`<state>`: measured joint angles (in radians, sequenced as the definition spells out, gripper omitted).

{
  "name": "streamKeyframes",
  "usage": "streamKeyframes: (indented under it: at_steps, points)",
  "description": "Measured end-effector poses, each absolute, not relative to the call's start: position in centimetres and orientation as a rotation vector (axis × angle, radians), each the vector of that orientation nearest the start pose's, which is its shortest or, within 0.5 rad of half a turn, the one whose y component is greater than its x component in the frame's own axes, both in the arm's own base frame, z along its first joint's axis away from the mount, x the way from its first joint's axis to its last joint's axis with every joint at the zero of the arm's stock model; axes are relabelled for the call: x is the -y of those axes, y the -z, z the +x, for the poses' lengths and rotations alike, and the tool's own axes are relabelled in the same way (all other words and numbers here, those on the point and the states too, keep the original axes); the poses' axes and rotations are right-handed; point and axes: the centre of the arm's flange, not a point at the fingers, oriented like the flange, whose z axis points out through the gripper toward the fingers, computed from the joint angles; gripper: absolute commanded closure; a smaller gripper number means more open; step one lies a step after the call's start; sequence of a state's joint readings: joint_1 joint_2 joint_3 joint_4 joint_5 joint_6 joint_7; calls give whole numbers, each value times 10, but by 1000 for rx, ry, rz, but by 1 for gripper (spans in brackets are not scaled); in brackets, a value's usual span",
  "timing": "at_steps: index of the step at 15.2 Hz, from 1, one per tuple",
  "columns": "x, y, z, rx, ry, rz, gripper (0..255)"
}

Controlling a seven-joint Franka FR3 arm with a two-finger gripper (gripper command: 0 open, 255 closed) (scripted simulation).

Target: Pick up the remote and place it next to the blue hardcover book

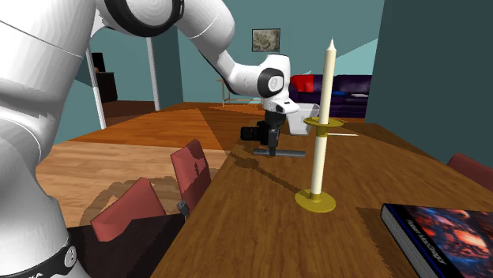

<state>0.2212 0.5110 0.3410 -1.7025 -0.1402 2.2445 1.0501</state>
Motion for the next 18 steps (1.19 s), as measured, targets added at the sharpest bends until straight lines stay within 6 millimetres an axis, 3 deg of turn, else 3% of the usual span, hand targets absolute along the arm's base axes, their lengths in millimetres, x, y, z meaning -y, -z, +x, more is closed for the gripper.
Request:
streamKeyframes:
  at_steps: [5,6,18]
  points:
    - [-335,-315,586,-682,12,-2983,0]
    - [-335,-315,586,-682,12,-2983,255]
    - [-335,-322,587,-682,13,-2983,255]
